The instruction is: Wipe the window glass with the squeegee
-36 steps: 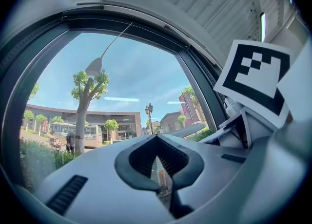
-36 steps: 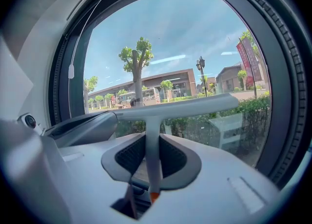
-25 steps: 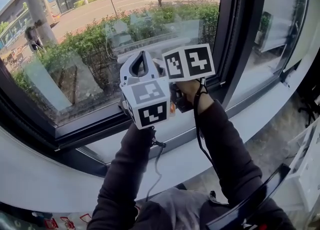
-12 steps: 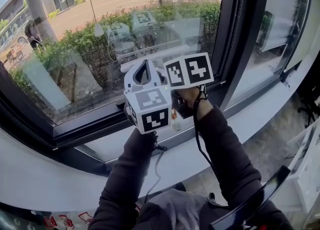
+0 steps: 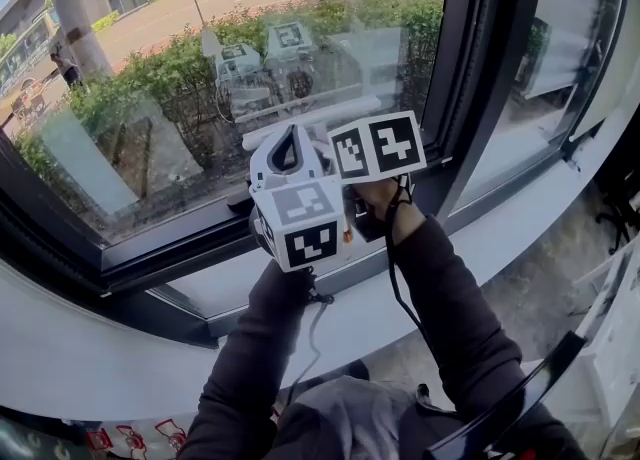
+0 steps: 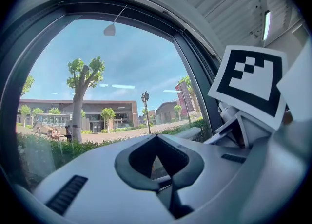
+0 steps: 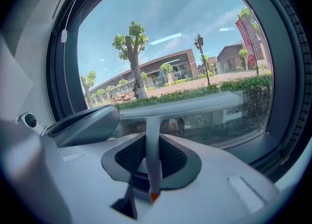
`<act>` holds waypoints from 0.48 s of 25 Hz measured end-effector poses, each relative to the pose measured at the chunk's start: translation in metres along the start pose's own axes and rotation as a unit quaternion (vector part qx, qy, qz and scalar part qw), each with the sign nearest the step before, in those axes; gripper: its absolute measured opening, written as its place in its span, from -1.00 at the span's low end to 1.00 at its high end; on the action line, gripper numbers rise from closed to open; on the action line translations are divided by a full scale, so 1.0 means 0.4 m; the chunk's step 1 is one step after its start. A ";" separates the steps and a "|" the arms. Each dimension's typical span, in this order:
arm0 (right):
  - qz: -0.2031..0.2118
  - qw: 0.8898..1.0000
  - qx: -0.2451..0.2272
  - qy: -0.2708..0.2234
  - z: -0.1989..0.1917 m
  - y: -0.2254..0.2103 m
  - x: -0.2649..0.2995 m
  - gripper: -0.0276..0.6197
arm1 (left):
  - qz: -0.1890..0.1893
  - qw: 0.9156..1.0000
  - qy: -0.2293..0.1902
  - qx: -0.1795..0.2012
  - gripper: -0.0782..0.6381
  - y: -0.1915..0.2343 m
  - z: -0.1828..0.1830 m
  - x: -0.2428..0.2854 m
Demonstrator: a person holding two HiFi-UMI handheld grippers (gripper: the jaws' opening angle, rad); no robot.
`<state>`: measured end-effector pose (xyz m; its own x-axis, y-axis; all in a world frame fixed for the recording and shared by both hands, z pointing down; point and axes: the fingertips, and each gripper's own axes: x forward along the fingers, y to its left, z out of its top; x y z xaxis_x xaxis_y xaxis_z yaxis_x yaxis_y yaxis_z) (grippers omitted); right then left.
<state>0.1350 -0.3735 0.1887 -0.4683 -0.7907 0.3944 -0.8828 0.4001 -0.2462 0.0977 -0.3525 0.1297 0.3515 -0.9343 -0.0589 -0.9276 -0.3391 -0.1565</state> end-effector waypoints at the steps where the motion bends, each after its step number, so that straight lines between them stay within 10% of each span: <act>1: 0.000 1.000 0.001 0.002 -0.003 0.000 0.000 -0.68 | 0.000 1.000 0.002 -0.002 -0.79 -0.001 -0.003 -0.001; 12: 0.004 1.000 0.009 0.013 -0.044 -0.008 0.008 -0.68 | -0.005 1.000 0.014 -0.007 -0.79 -0.014 -0.041 -0.006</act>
<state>0.1355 -0.3693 0.2062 -0.4763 -0.7755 0.4144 -0.8783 0.3975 -0.2657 0.1001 -0.3501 0.1470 0.3564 -0.9339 -0.0292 -0.9261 -0.3489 -0.1436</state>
